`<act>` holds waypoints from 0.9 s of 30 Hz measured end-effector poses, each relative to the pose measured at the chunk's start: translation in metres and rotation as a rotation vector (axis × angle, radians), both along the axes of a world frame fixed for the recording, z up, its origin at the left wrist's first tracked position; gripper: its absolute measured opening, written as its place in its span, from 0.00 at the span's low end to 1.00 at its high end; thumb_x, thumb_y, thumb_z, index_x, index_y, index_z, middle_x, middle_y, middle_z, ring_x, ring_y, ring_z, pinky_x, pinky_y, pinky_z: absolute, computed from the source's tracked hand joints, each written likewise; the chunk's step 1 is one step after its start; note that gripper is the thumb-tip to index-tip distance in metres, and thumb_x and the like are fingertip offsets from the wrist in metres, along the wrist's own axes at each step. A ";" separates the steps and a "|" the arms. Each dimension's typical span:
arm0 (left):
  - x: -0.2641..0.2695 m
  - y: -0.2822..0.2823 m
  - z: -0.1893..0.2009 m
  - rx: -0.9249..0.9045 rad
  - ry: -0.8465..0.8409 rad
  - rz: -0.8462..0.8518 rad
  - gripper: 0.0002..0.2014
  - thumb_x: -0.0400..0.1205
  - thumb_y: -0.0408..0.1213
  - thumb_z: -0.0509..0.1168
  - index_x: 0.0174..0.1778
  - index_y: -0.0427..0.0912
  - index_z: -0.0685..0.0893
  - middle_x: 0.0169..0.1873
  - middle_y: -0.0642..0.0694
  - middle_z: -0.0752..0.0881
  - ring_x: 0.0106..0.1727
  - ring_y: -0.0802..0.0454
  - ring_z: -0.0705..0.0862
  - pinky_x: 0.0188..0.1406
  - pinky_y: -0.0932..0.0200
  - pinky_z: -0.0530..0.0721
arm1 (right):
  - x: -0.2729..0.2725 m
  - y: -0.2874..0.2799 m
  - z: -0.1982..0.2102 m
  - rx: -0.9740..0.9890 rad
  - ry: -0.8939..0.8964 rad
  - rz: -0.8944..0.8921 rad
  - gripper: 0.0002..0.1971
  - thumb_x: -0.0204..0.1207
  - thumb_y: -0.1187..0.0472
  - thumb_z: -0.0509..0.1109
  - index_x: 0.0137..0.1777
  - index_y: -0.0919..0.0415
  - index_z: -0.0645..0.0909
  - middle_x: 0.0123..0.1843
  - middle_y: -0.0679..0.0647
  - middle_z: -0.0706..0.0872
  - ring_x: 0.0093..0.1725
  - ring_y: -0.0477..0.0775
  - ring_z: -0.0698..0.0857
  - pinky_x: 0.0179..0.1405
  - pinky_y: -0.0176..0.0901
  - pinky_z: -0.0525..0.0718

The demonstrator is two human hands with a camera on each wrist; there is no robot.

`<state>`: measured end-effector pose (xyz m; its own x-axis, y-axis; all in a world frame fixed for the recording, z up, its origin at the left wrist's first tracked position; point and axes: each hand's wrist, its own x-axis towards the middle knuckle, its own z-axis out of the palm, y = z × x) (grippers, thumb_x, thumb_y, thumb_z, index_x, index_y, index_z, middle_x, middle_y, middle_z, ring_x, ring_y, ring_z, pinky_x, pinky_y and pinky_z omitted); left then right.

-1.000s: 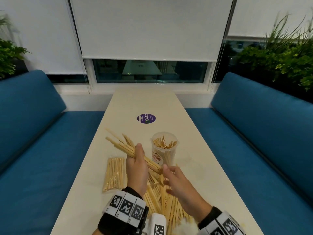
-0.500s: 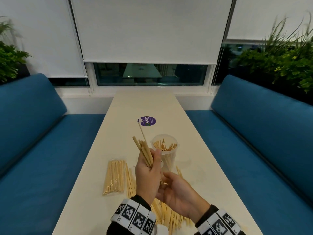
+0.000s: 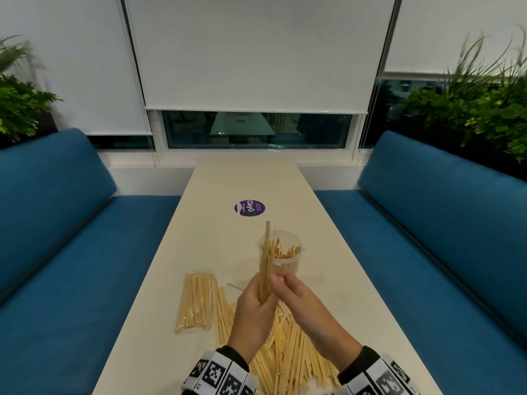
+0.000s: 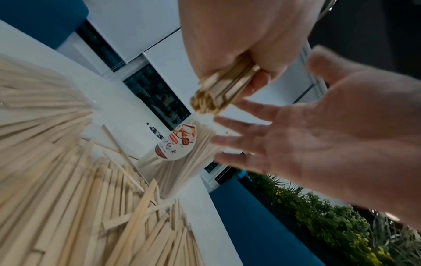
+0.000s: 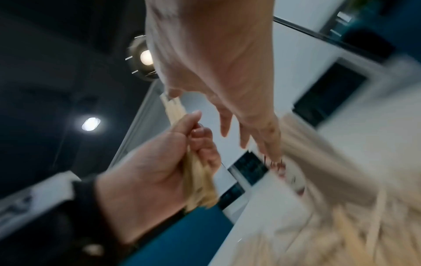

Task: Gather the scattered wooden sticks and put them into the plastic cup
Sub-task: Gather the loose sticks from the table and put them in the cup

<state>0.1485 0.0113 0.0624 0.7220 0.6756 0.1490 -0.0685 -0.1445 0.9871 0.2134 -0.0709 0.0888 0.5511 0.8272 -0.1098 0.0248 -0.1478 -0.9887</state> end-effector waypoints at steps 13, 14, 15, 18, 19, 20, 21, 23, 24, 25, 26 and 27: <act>-0.009 -0.004 -0.004 -0.267 0.215 -0.419 0.18 0.73 0.45 0.72 0.56 0.43 0.81 0.43 0.49 0.87 0.43 0.60 0.85 0.48 0.63 0.82 | 0.010 0.008 0.010 0.226 -0.132 -0.264 0.21 0.81 0.50 0.60 0.36 0.63 0.85 0.31 0.54 0.90 0.41 0.47 0.91 0.42 0.29 0.84; -0.011 -0.002 -0.009 -0.436 0.158 -0.422 0.25 0.67 0.49 0.76 0.56 0.41 0.83 0.44 0.48 0.89 0.47 0.56 0.86 0.51 0.59 0.81 | 0.011 0.008 0.016 0.261 -0.119 -0.261 0.22 0.81 0.51 0.59 0.33 0.65 0.82 0.27 0.57 0.87 0.37 0.50 0.91 0.40 0.29 0.85; -0.012 0.000 -0.014 -0.615 0.082 -0.415 0.30 0.59 0.50 0.79 0.55 0.39 0.86 0.46 0.45 0.90 0.49 0.51 0.87 0.54 0.55 0.80 | 0.010 0.008 0.022 0.288 -0.115 -0.250 0.23 0.81 0.51 0.59 0.30 0.66 0.79 0.26 0.62 0.84 0.33 0.51 0.90 0.38 0.30 0.85; -0.013 -0.001 -0.023 -0.993 -0.138 -0.447 0.34 0.49 0.47 0.85 0.51 0.38 0.90 0.55 0.37 0.88 0.55 0.41 0.88 0.60 0.44 0.78 | 0.004 0.012 0.033 0.344 -0.103 -0.219 0.25 0.77 0.47 0.59 0.28 0.67 0.75 0.27 0.67 0.80 0.25 0.48 0.85 0.35 0.31 0.85; -0.014 -0.004 -0.021 -1.074 -0.213 -0.477 0.34 0.49 0.44 0.85 0.52 0.36 0.90 0.56 0.35 0.87 0.56 0.39 0.87 0.60 0.42 0.79 | 0.001 0.014 0.034 0.352 -0.102 -0.217 0.25 0.75 0.46 0.60 0.27 0.67 0.75 0.25 0.66 0.79 0.25 0.48 0.84 0.35 0.32 0.85; -0.015 -0.007 -0.019 -1.135 -0.286 -0.502 0.33 0.50 0.41 0.84 0.51 0.35 0.90 0.57 0.34 0.87 0.57 0.38 0.87 0.59 0.42 0.81 | -0.002 0.016 0.035 0.359 -0.102 -0.222 0.25 0.74 0.44 0.60 0.26 0.65 0.75 0.23 0.63 0.79 0.25 0.49 0.83 0.36 0.33 0.85; -0.016 -0.009 -0.016 -1.176 -0.350 -0.511 0.31 0.52 0.39 0.83 0.51 0.33 0.89 0.57 0.34 0.87 0.58 0.36 0.86 0.59 0.41 0.82 | -0.004 0.018 0.035 0.369 -0.101 -0.227 0.25 0.73 0.44 0.60 0.25 0.64 0.75 0.22 0.61 0.78 0.26 0.51 0.83 0.35 0.33 0.85; -0.018 -0.007 -0.013 -1.222 -0.427 -0.486 0.32 0.55 0.40 0.82 0.54 0.30 0.87 0.59 0.32 0.85 0.60 0.35 0.85 0.60 0.39 0.82 | -0.005 0.019 0.035 0.388 -0.100 -0.240 0.23 0.72 0.44 0.61 0.25 0.63 0.74 0.20 0.58 0.76 0.25 0.53 0.81 0.33 0.31 0.83; -0.018 -0.006 -0.011 -1.235 -0.429 -0.445 0.34 0.57 0.41 0.81 0.57 0.29 0.86 0.60 0.32 0.84 0.61 0.35 0.84 0.61 0.39 0.81 | -0.005 0.019 0.036 0.393 -0.098 -0.245 0.23 0.72 0.44 0.61 0.26 0.63 0.74 0.19 0.56 0.76 0.25 0.54 0.80 0.32 0.30 0.83; -0.018 -0.004 -0.008 -1.252 -0.411 -0.391 0.35 0.60 0.44 0.80 0.60 0.29 0.84 0.61 0.31 0.84 0.61 0.35 0.84 0.62 0.40 0.81 | -0.005 0.019 0.037 0.399 -0.088 -0.243 0.22 0.72 0.44 0.61 0.26 0.62 0.74 0.19 0.55 0.75 0.25 0.54 0.79 0.32 0.30 0.83; -0.017 -0.004 -0.007 -1.277 -0.394 -0.331 0.33 0.66 0.48 0.76 0.63 0.29 0.82 0.60 0.31 0.84 0.60 0.35 0.85 0.64 0.41 0.80 | -0.005 0.018 0.037 0.405 -0.072 -0.227 0.22 0.71 0.44 0.62 0.27 0.63 0.74 0.19 0.55 0.75 0.25 0.54 0.79 0.32 0.31 0.83; -0.015 -0.004 -0.006 -1.307 -0.379 -0.267 0.31 0.73 0.51 0.70 0.64 0.30 0.80 0.58 0.31 0.86 0.59 0.36 0.86 0.66 0.42 0.78 | -0.007 0.018 0.037 0.406 -0.062 -0.200 0.22 0.71 0.45 0.62 0.27 0.63 0.74 0.19 0.56 0.75 0.25 0.55 0.78 0.32 0.32 0.83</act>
